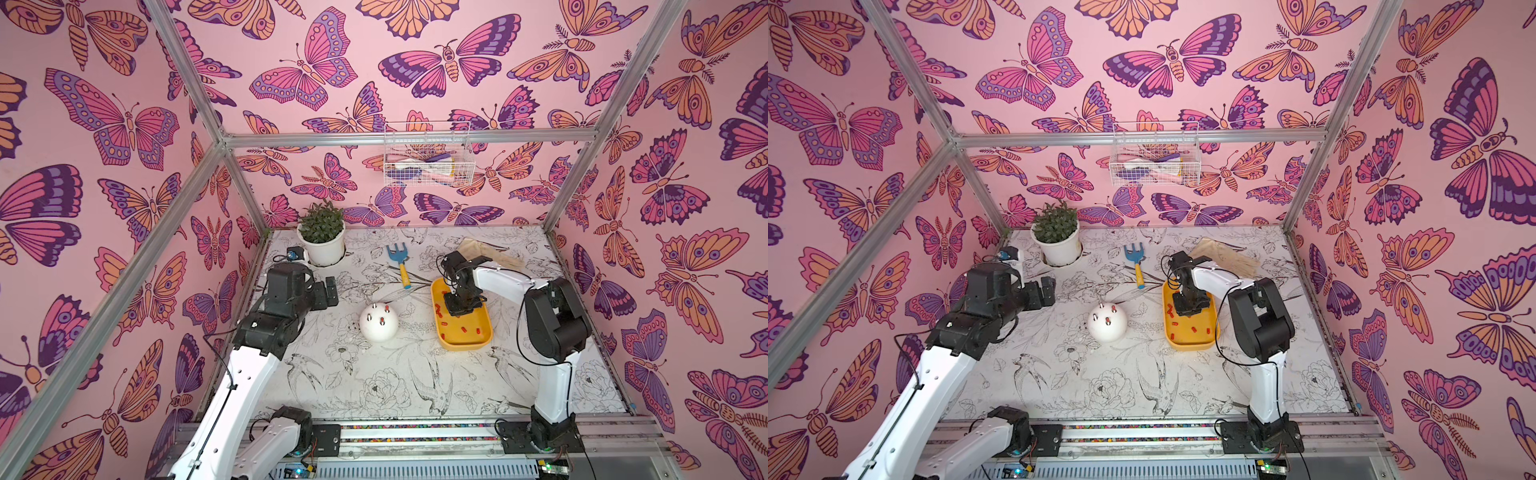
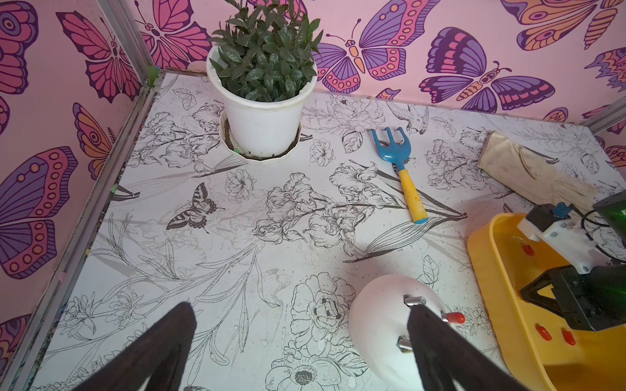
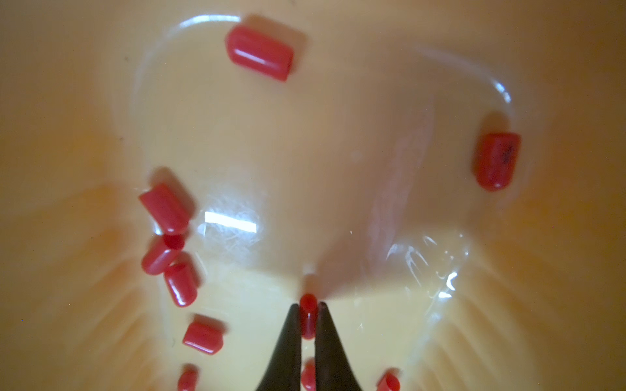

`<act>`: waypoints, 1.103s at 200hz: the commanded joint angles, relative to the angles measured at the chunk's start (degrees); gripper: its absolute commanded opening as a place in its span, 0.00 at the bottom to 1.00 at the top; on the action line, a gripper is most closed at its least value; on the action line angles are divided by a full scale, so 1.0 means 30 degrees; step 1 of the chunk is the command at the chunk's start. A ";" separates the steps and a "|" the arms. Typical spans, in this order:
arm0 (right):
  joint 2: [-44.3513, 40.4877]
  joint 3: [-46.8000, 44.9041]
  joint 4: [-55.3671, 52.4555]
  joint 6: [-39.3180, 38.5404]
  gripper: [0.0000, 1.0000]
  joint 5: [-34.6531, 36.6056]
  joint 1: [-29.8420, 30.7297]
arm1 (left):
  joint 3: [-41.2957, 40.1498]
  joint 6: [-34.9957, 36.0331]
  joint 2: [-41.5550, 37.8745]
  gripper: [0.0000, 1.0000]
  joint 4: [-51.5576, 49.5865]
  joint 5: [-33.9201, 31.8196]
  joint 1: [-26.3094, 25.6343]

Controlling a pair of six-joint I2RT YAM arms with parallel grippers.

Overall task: Cover the protruding screws with screw protection sleeves
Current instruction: Adjust the screw protection sleeve in the storage box.

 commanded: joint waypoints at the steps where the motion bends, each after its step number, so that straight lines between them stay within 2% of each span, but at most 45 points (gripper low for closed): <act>1: 0.0491 0.0383 -0.0120 0.0124 0.12 0.0094 0.0036 | -0.0315 0.0177 0.0093 1.00 0.0322 0.0002 0.0121; 59: 0.0596 0.0393 -0.0155 0.0032 0.13 0.0183 0.0035 | -0.0344 0.0138 0.0010 1.00 0.0333 -0.0054 0.0128; 141: 0.0186 0.0043 -0.0300 0.0031 0.21 0.0194 0.0033 | -0.0344 0.0131 -0.0131 1.00 0.0322 -0.0052 0.0128; 220: -0.0376 -0.0901 -0.0126 0.0146 0.21 -0.0008 0.0021 | -0.0344 0.0059 -0.0183 1.00 0.0320 0.0093 0.0128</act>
